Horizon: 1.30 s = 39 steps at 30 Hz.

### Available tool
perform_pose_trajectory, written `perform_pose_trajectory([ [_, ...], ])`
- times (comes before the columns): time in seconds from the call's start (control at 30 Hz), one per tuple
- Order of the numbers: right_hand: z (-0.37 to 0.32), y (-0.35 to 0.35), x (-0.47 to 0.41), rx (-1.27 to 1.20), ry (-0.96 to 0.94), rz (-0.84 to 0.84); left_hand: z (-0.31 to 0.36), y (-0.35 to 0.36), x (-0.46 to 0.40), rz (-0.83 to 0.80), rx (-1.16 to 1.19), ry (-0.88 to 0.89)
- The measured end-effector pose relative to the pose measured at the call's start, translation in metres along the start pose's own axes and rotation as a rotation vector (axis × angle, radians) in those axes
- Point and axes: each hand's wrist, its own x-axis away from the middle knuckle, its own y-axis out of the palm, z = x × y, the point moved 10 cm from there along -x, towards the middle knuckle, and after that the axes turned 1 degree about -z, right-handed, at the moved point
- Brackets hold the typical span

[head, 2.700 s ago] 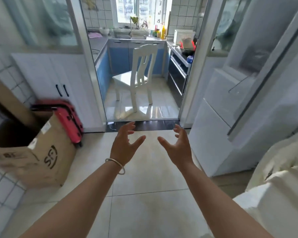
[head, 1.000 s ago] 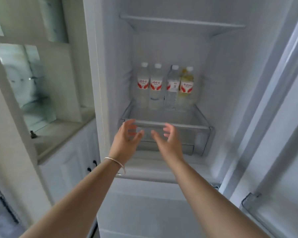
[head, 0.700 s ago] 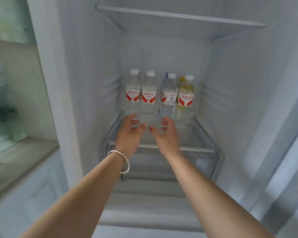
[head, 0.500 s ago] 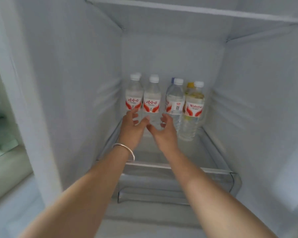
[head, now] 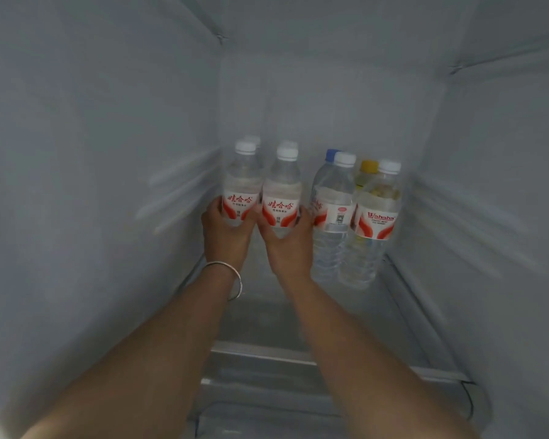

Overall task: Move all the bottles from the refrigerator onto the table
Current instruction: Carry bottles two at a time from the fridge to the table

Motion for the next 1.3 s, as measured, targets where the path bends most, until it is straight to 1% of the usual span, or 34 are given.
perform_pose_trajectory([
  [0.13,0.004,0.003,-0.001,-0.016,-0.002,0.047,-0.016,0.006,-0.013,-0.065,-0.033,-0.105],
  [0.27,0.009,0.007,-0.003,-0.054,0.010,0.076,-0.021,0.009,-0.019,-0.099,-0.043,-0.114],
  [0.4,0.010,0.006,-0.004,-0.115,0.006,0.085,-0.019,0.006,-0.017,-0.069,-0.020,-0.099],
  [0.5,0.000,-0.001,-0.003,-0.168,-0.016,0.082,-0.002,0.000,-0.008,-0.032,-0.003,-0.062],
  [0.6,-0.021,-0.018,0.002,-0.207,-0.086,0.109,0.025,-0.007,0.004,-0.010,0.020,-0.029],
  [0.7,-0.041,-0.040,0.016,-0.204,-0.125,0.130,0.051,-0.014,0.020,-0.022,0.045,0.000],
  [0.83,-0.059,-0.078,0.053,-0.175,-0.104,0.195,0.077,-0.013,0.054,-0.136,0.104,0.001],
  [1.0,-0.068,-0.135,0.133,-0.063,-0.016,0.329,0.096,-0.029,0.122,-0.280,0.182,-0.048],
  [1.1,-0.078,-0.173,0.200,0.001,-0.005,0.437,0.108,-0.045,0.178,-0.418,0.226,-0.099],
  [1.2,-0.087,-0.211,0.281,0.047,0.020,0.558,0.122,-0.066,0.243,-0.573,0.185,-0.098],
  [1.3,-0.088,-0.248,0.363,0.122,0.109,0.667,0.133,-0.087,0.312,-0.725,0.208,-0.128],
])
